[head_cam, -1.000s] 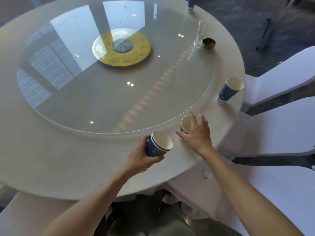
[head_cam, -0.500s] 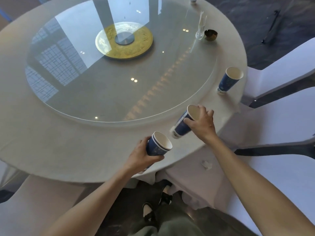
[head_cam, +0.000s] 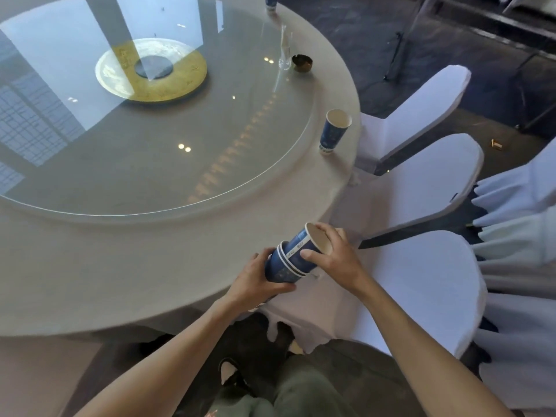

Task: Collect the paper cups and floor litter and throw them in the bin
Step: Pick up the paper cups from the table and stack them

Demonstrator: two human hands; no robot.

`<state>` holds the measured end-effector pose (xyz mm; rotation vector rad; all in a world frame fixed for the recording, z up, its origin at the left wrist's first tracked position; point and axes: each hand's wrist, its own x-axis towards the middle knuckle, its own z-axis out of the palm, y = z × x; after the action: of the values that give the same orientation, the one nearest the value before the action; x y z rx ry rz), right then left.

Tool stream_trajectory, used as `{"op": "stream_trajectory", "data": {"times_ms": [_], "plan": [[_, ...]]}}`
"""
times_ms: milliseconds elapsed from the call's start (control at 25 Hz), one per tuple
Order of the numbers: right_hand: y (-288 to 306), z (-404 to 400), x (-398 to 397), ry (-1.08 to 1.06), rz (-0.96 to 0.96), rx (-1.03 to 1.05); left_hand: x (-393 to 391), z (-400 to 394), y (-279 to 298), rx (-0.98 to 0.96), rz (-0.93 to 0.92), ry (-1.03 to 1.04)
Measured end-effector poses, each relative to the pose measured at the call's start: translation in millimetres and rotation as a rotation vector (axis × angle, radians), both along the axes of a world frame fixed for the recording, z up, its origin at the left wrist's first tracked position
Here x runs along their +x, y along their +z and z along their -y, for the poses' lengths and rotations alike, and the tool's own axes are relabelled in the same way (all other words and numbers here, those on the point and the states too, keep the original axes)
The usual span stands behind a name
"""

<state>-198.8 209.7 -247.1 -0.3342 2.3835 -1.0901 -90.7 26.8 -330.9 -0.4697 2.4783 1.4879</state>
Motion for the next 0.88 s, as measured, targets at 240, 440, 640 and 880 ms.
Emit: {"op": "stream_trajectory", "data": {"times_ms": [240,440,640,880], "plan": [[-27,-41,-18,0.053,0.066,-0.019,-23,-41,-10,-0.014,-0.023,-0.036],[-51,-77,-42,0.150,0.159,-0.015,-42,-89,-25,-0.045,-0.006,0.014],[-78,-105,-54,0.227,0.229,0.017,-49,-128,-44,-0.030,0.053,0.078],[-136,-109,-63,0.264,0.461,0.021,-37,-143,-89,0.010,0.140,0.163]]}}
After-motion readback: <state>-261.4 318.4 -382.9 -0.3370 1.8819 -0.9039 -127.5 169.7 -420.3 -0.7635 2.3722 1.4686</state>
